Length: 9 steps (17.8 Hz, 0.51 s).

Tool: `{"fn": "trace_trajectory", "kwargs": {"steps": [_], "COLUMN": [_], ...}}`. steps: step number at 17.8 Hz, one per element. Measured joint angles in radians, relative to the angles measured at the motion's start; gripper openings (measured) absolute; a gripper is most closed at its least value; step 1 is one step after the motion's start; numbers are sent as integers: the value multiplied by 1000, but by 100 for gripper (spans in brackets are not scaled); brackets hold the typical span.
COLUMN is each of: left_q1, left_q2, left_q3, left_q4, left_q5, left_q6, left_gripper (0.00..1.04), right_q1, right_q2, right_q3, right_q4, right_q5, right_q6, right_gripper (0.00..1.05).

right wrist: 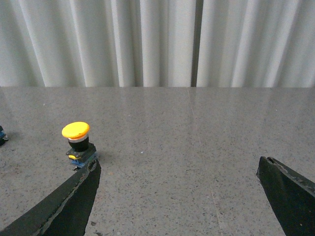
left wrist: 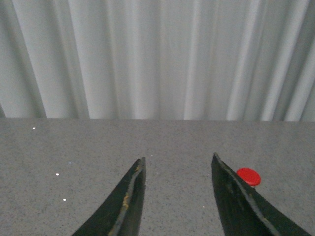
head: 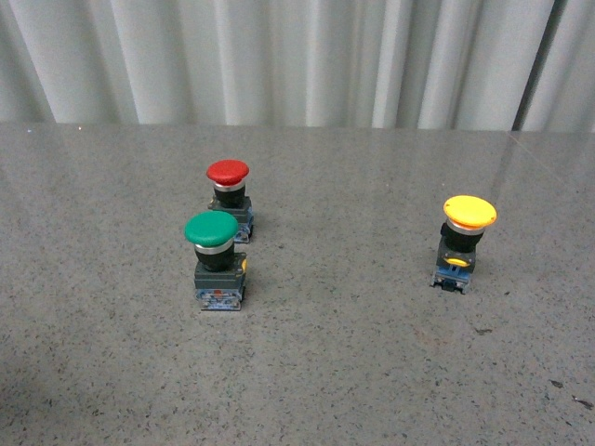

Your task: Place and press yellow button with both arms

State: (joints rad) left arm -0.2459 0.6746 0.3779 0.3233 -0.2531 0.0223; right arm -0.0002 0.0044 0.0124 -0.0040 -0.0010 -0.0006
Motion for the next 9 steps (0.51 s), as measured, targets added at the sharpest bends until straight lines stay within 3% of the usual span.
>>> {"fn": "trace_trajectory", "kwargs": {"steps": [3,7,9], "left_q1": [73,140,246], "left_q2": [-78,-194,-241], "left_q3": [-132,-226,-264], "left_q4": [7,8,-13], "left_q5": [76,146,240], "left_q6": [-15,-19,-19], "left_gripper": [5,2,2], "right_q1": [0,0,0], "right_q2": [0,0,0], "right_q3": [0,0,0], "right_q4": [0,0,0], "right_q5": [0,0,0], "right_q6": [0,0,0], "right_gripper": [98,98,98]}}
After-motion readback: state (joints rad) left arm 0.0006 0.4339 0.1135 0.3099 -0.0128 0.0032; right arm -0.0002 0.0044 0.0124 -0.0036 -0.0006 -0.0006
